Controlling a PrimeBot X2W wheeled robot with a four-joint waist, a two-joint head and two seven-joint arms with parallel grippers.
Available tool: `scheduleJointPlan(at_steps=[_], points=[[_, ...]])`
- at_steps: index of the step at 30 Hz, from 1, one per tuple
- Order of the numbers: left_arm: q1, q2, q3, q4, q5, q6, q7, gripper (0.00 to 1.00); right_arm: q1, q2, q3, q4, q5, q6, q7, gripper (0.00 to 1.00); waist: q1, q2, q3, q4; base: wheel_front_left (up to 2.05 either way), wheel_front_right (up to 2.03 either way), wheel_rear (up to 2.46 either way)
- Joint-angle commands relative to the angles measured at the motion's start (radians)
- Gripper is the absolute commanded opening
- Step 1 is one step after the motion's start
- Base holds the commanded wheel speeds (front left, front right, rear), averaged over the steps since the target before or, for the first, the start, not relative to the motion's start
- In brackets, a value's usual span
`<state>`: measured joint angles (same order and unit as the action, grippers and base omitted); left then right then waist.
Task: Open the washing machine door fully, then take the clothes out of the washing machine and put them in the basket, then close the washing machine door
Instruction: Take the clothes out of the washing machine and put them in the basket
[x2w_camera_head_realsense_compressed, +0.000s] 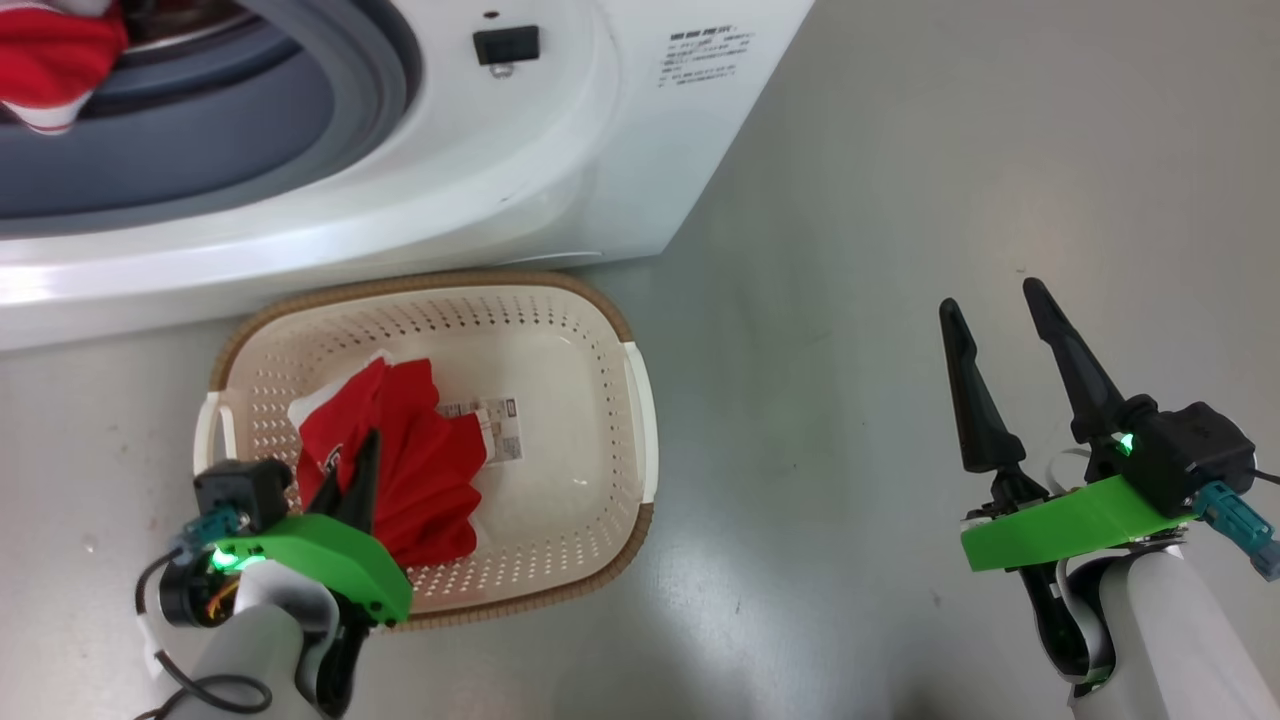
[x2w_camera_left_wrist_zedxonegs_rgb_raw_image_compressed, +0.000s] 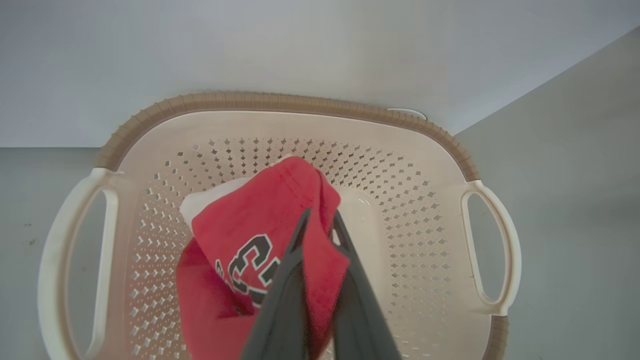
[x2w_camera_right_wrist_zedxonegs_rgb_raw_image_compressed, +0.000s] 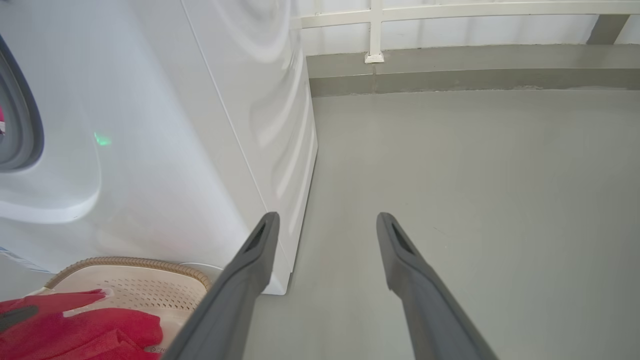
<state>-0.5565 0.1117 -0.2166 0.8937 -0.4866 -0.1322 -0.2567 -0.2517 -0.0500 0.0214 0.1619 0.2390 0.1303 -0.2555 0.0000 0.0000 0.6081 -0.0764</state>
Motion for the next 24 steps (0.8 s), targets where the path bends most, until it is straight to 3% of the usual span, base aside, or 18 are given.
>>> scheduleJointPlan(at_steps=[1,3,7,8,9,10,24], points=[[-0.006,0.031,0.018,0.002,-0.015,0.002,-0.005,0.0,-0.004,0.0,0.025,-0.025,0.003,0.0,-0.006,1.0,0.0,0.0,0.014,-0.004,0.0,0.0,0.0],[-0.017,0.034,0.013,0.009,-0.021,0.002,-0.005,0.0,-0.006,0.0,0.024,-0.027,0.003,0.0,-0.006,1.0,0.0,0.0,0.02,-0.005,0.0,0.0,0.0],[-0.031,0.039,0.007,0.016,-0.034,0.002,-0.005,0.34,-0.009,0.0,0.022,-0.028,0.004,0.0,-0.006,1.0,0.0,0.0,0.027,-0.006,0.0,0.0,0.0],[-0.032,0.039,0.005,0.016,-0.036,0.002,-0.005,0.51,-0.009,0.0,0.021,-0.027,0.004,0.0,-0.006,1.0,0.0,0.0,0.027,-0.005,0.0,0.0,0.0],[-0.033,0.04,0.004,0.016,-0.037,0.002,-0.005,0.9,-0.01,0.0,0.021,-0.026,0.004,0.0,-0.006,1.0,0.0,0.0,0.027,-0.005,0.0,0.0,0.0],[-0.033,0.041,0.003,0.016,-0.039,0.002,-0.005,0.99,-0.011,0.0,0.02,-0.025,0.004,0.0,-0.006,1.0,0.0,0.0,0.026,-0.004,0.0,0.0,0.0],[0.001,0.04,0.028,-0.039,-0.037,0.002,-0.005,1.0,-0.003,0.0,0.019,-0.008,0.003,0.0,-0.006,1.0,0.0,0.0,-0.043,0.012,0.0,0.0,0.0]])
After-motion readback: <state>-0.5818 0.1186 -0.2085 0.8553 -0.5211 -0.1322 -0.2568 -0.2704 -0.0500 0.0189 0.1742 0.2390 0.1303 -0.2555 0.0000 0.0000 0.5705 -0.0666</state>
